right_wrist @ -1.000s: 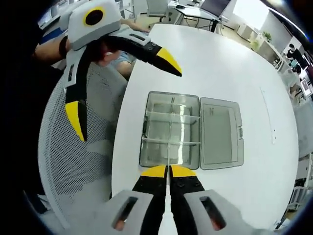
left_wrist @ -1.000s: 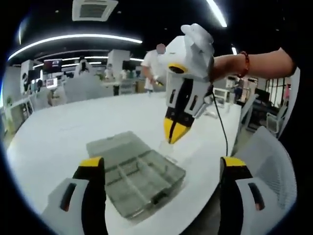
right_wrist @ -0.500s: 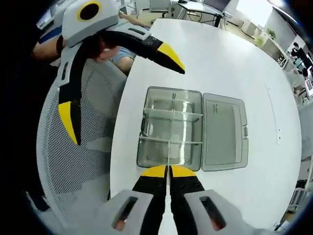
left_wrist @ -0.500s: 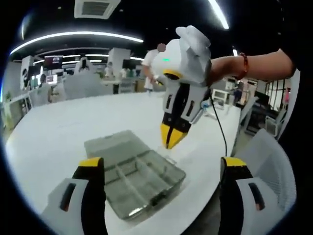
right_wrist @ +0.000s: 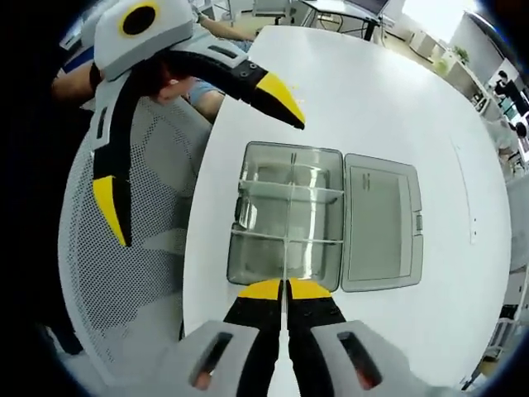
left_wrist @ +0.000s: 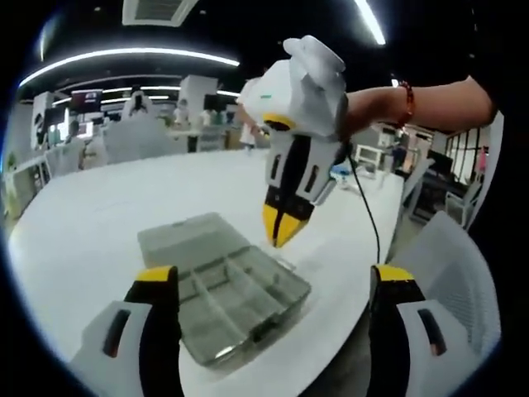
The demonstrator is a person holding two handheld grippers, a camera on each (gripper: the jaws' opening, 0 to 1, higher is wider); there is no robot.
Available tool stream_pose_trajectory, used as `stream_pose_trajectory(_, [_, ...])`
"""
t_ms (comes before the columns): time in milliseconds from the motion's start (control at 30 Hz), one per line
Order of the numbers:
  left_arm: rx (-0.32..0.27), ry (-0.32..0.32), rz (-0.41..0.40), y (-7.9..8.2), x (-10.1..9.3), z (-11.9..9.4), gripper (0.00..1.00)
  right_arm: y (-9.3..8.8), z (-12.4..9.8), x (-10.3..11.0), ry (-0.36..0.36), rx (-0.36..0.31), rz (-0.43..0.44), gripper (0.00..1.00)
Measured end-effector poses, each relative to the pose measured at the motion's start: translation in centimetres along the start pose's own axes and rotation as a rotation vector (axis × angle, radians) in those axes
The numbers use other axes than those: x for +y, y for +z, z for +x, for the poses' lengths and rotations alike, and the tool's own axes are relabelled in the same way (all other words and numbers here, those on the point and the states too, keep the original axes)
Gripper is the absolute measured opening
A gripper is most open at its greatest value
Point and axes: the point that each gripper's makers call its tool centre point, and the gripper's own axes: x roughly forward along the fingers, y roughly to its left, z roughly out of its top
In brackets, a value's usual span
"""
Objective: Insert the divider into the dual guide fixture by aligning both edges with the guide slots and pushing it downward to the bottom, including one-sided entry, uneven engagement, binding, and posture correction.
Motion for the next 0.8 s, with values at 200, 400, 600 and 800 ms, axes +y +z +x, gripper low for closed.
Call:
stream_pose_trajectory(200, [0.004, 0.005, -0.003, -0.08, 0.22, -0.13, 0.93, -0.02, 0.25, -0.08, 0.009, 0.007, 0.004, 0.00])
stream_pose_trajectory(400, [0.007, 0.004, -0.006, -0.18, 0.26, -0.05, 0.91, -0.03, 0.27, -0.09, 0.026, 0.005, 0.034, 0.00])
stream_pose_trajectory(600, [0.013, 0.002, -0.006, -0.29, 0.21, 0.08, 0.90, -0.26, 0.53, -0.21, 0.033, 0.004, 0.049, 0.00])
stream_pose_trajectory(800, [0.014, 0.009, -0.015, -0.30, 0.44, 0.19, 0.89, -0.43, 0.64, -0.37, 0.040, 0.002, 0.058, 0.00])
